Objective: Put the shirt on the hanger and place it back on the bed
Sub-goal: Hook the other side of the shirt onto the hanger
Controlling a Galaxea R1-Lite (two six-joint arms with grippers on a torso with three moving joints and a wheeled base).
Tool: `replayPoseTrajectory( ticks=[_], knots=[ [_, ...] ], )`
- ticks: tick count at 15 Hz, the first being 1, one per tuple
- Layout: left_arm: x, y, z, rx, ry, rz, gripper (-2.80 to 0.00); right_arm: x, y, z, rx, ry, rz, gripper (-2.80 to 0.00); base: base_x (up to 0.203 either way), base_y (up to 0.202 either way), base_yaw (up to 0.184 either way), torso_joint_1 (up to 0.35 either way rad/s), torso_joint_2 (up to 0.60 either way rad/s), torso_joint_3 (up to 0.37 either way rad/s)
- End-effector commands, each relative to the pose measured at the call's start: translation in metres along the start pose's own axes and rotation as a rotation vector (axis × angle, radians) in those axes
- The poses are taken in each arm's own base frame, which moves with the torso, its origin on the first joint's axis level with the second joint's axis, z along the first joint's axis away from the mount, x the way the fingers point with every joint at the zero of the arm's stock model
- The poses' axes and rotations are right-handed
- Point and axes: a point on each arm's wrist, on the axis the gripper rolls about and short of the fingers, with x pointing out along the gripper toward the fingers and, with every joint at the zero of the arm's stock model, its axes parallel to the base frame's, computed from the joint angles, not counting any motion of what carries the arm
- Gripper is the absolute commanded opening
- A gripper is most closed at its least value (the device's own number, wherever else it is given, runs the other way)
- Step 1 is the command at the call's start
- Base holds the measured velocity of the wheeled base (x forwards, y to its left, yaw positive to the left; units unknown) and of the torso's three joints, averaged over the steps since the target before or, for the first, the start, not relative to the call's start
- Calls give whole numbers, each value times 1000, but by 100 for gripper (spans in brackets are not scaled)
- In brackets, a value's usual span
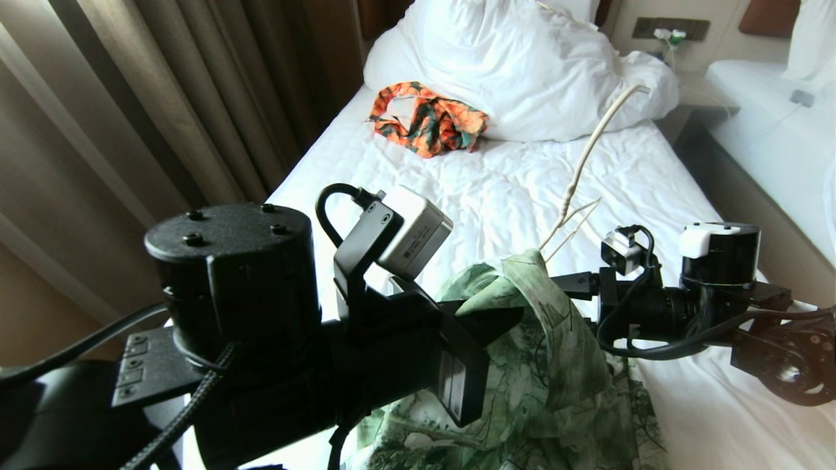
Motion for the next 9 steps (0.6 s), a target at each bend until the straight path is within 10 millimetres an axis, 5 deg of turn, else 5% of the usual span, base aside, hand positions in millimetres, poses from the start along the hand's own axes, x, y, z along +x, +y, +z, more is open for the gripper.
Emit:
replayPoseTrajectory(
  ticks=[1,9],
  knots=[
    [0,0,0,-1,-3,-1,-280,0,2,0,-3,4,8,-280,0,0,0,0,0,0],
    [-1,-1,1,0,-7,-2,-280,2,-5,0,14,15,1,-280,0,0,0,0,0,0]
  ],
)
